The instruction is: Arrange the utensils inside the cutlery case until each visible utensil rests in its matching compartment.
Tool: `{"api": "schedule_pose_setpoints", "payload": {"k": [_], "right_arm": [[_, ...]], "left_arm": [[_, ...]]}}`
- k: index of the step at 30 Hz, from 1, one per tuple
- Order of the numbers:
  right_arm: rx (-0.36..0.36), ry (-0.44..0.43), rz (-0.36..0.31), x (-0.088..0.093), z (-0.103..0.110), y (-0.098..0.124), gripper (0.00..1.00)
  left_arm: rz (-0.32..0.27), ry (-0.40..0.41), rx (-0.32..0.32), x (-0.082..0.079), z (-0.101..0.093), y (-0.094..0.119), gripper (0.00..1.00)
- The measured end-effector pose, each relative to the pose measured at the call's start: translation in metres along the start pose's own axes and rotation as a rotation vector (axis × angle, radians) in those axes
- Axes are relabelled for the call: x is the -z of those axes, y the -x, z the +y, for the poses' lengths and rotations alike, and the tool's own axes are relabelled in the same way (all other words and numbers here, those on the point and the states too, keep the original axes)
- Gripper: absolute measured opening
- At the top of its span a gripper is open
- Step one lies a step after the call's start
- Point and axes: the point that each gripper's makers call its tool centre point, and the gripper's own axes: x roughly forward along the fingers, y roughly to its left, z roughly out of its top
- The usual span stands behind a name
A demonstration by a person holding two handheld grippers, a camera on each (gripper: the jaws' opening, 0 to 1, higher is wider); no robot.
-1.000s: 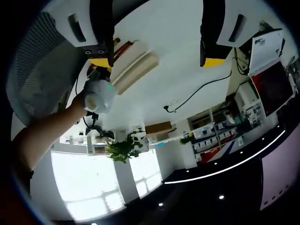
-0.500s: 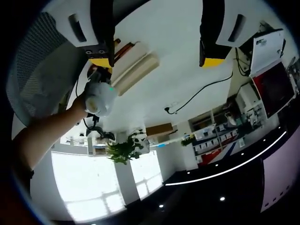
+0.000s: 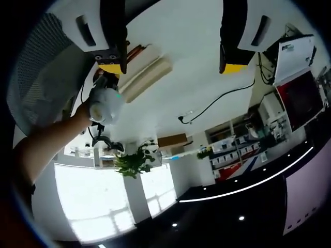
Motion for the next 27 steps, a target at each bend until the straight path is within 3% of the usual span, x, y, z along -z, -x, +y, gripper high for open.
{"api": "schedule_pose_setpoints", "payload": {"k": [16,25,27], "right_arm": [[0.012,0.011,-0.028,-0.006,-0.007,0.005,0.0],[0.039,0.051,-0.021,-0.011,-0.01,0.014,0.0],[0.046,0.059,-0.025,-0.013,-0.011,0.016,0.0]], "left_arm": [[-0.01,0.05,0.031,0.002,-0.004,0.0,0.74],[-0.02,0.061,0.015,0.002,0.001,0.001,0.74],[-0.012,0.037,-0.022,0.003,0.01,0.002,0.74]]}}
